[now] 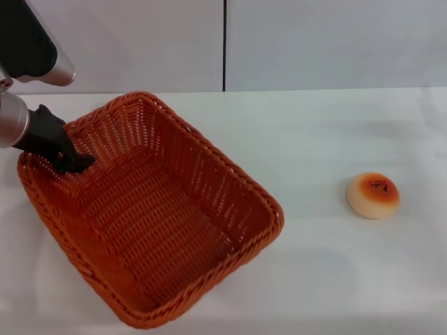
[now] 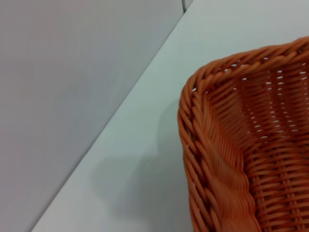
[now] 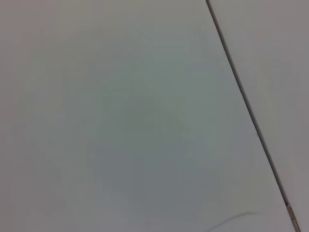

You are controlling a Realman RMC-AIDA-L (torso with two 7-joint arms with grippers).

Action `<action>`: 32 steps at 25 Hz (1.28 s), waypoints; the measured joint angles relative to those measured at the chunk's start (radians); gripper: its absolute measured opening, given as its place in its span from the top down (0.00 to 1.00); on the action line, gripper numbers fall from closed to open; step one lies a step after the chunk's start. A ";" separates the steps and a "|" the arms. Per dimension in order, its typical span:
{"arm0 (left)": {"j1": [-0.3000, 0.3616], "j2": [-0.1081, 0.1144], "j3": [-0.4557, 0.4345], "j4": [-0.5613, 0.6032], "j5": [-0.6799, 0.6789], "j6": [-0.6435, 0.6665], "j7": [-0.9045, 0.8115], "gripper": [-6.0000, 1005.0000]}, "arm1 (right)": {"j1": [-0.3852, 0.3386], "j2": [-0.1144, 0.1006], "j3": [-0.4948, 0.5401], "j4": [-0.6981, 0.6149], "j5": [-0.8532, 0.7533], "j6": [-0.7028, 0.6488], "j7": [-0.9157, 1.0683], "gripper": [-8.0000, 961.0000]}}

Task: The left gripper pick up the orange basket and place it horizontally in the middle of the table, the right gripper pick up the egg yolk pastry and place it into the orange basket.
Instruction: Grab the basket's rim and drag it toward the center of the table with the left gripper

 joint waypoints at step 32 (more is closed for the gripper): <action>-0.012 0.003 -0.049 0.075 0.013 0.036 -0.463 0.76 | 0.030 -0.005 -0.004 -0.126 0.000 0.011 0.047 0.18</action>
